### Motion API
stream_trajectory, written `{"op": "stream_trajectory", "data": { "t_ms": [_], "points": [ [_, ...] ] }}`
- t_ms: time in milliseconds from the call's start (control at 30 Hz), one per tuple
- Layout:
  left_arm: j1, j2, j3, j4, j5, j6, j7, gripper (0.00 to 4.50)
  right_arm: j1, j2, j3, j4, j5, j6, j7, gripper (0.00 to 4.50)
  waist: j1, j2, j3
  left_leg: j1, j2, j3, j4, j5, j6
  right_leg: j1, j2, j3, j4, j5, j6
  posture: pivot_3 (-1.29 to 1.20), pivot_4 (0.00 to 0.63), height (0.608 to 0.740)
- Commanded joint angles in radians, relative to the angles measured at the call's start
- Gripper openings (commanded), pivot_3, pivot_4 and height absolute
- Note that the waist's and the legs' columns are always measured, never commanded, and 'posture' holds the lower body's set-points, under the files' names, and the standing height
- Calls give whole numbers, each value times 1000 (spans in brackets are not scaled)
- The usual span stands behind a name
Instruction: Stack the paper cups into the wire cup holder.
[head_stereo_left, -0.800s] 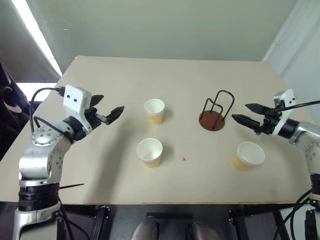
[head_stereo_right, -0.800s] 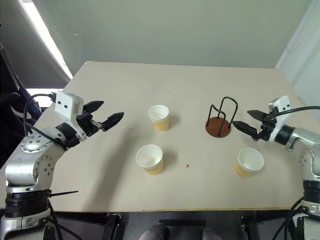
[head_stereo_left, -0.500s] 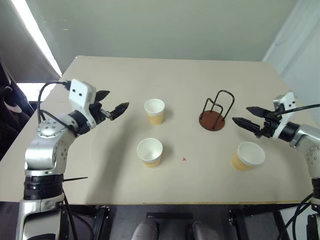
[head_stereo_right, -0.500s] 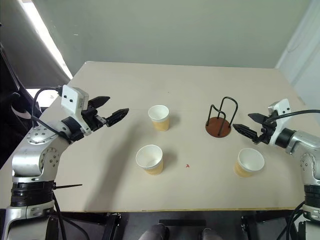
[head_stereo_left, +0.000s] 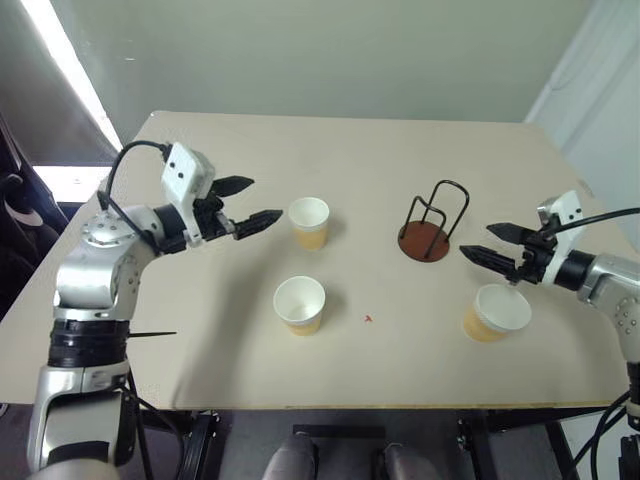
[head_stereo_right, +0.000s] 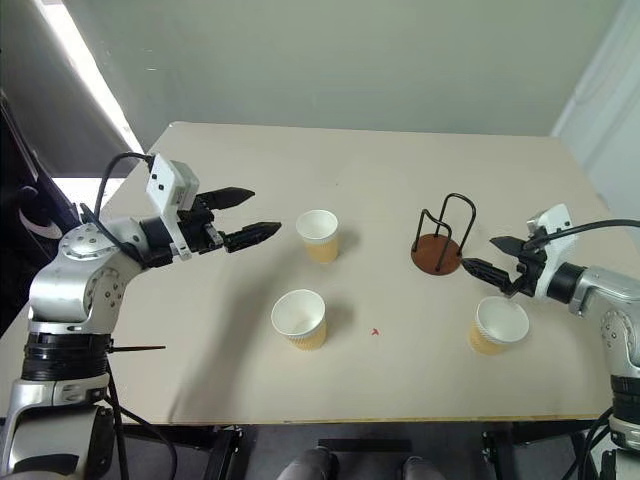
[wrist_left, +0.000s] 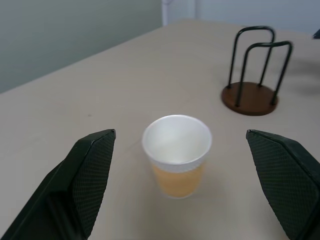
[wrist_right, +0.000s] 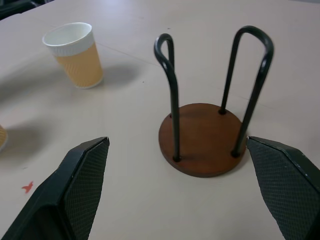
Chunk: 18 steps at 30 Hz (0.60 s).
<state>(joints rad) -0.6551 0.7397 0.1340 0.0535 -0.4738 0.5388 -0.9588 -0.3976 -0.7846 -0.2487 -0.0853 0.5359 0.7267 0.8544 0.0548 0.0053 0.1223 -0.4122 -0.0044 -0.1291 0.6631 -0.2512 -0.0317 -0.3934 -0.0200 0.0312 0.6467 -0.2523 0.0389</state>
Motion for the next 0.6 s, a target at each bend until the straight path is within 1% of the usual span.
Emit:
{"op": "stream_trajectory", "data": {
  "t_ms": [33, 200, 367, 600],
  "points": [
    [-32, 23, 27, -66, -67, 47, -43, 4500, -14, 5, 4, -28, 11, 4, -13, 4458, 0, 0, 0, 0, 0, 0, 0, 0, 0, 0, 0, 0, 0, 0, 0, 0, 150, 740],
    [-42, 28, 42, -96, -126, 86, -63, 4500, -51, 28, 32, 16, -20, -4, -51, 4458, 0, 0, 0, 0, 0, 0, 1, 0, 0, 0, 0, 0, 0, 0, 0, 0, 150, 740],
    [-33, 32, 36, -111, -129, 88, -58, 4500, -99, 51, 79, 60, -58, -19, -66, 4458, -2, 0, 0, 0, 1, 0, 1, 0, 0, 0, 0, 0, 0, 0, 0, 0, 150, 740],
    [-39, 31, 37, -120, -132, 87, -53, 4500, -153, 49, 123, 108, -89, -36, -41, 4458, 0, 0, 0, 0, 1, 0, 1, 0, 0, 0, 0, 0, 0, 0, 0, 0, 150, 740]
  ]
}}
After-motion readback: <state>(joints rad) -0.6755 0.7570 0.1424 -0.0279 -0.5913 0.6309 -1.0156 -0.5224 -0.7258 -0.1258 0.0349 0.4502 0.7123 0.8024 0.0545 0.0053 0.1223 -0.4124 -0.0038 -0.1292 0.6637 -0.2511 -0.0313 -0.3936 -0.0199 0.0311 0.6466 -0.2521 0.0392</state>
